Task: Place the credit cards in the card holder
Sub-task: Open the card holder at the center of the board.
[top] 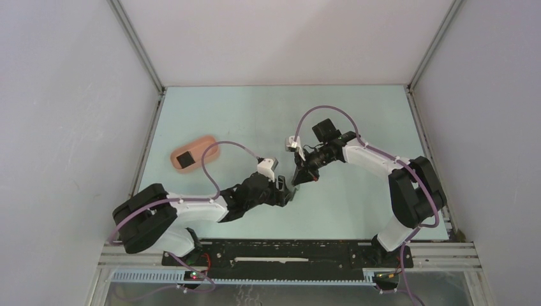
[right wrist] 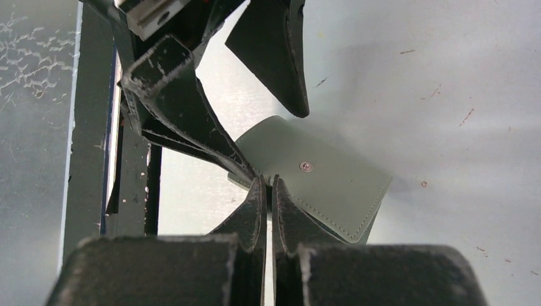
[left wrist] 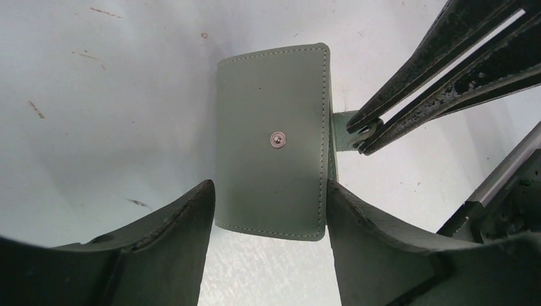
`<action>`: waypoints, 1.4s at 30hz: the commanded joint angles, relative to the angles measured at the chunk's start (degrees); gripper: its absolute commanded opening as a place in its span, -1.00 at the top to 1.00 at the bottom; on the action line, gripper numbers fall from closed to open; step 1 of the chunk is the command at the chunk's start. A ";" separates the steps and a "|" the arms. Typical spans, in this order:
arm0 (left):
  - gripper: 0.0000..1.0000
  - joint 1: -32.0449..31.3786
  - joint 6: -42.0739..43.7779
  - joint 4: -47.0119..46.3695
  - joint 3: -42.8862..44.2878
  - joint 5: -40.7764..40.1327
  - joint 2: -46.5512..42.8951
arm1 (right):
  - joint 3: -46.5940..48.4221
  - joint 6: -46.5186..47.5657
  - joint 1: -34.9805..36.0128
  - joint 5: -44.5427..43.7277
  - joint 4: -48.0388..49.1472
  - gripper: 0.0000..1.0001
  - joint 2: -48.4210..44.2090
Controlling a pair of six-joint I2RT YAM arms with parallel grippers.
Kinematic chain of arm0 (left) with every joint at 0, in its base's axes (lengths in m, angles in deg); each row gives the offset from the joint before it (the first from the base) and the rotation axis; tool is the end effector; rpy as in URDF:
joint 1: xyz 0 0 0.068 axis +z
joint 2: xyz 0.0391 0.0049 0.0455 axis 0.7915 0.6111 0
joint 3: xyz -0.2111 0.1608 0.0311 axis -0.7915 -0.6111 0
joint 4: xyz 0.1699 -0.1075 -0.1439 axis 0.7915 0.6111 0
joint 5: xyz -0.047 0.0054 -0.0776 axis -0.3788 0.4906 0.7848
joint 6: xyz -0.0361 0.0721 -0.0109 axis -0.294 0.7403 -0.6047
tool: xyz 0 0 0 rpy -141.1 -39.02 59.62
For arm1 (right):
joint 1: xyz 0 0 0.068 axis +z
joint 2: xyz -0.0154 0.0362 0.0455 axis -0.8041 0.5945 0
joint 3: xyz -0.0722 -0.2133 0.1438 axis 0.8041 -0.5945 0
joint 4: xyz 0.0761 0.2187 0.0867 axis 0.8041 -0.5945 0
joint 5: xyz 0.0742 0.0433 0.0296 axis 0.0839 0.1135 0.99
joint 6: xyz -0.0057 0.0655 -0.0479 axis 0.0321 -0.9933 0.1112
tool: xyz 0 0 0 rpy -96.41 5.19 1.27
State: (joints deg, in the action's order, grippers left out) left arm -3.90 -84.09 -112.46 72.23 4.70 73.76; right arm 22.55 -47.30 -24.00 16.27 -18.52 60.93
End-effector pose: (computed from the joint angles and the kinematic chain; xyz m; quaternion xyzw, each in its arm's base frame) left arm 0.1676 -0.2330 0.1457 0.1149 0.8603 -0.3149 0.3841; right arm 0.2477 0.2063 0.1972 -0.5906 0.6446 0.4211 0.2416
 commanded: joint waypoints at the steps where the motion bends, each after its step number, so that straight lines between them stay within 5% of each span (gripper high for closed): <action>1: -0.36 -0.29 1.40 1.66 0.93 -3.30 -3.07 | 2.21 0.59 -0.68 0.52 0.12 1.00 -0.39; 9: -0.32 -0.29 2.78 3.78 1.23 -5.53 -3.63 | 2.21 1.94 -0.69 -0.96 -0.66 1.00 -0.12; 13: -0.09 -0.29 3.77 5.83 2.09 -6.73 -3.62 | 2.19 2.14 -0.64 -1.60 -0.75 1.00 -0.20; 27: -0.06 0.56 4.04 6.22 2.32 -8.09 -4.42 | 2.22 4.11 -0.52 -5.06 -1.66 1.00 0.30; 34: 0.44 2.66 4.12 4.04 2.35 -5.56 -2.41 | 2.24 4.86 0.15 -7.70 -2.07 1.00 0.40; 37: 0.96 3.33 3.68 2.21 2.22 -3.52 -0.94 | 2.21 5.01 0.41 -9.49 -2.20 1.00 0.33; 42: 1.00 3.38 0.59 -1.02 0.25 -2.53 -1.22 | 2.15 7.38 0.62 -15.18 -4.16 0.98 0.34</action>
State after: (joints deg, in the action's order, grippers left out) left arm -0.84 -81.20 -108.83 72.23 0.92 72.82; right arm 22.55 -42.81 -23.78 6.00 -20.75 61.10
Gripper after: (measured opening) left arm 0.020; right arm 0.017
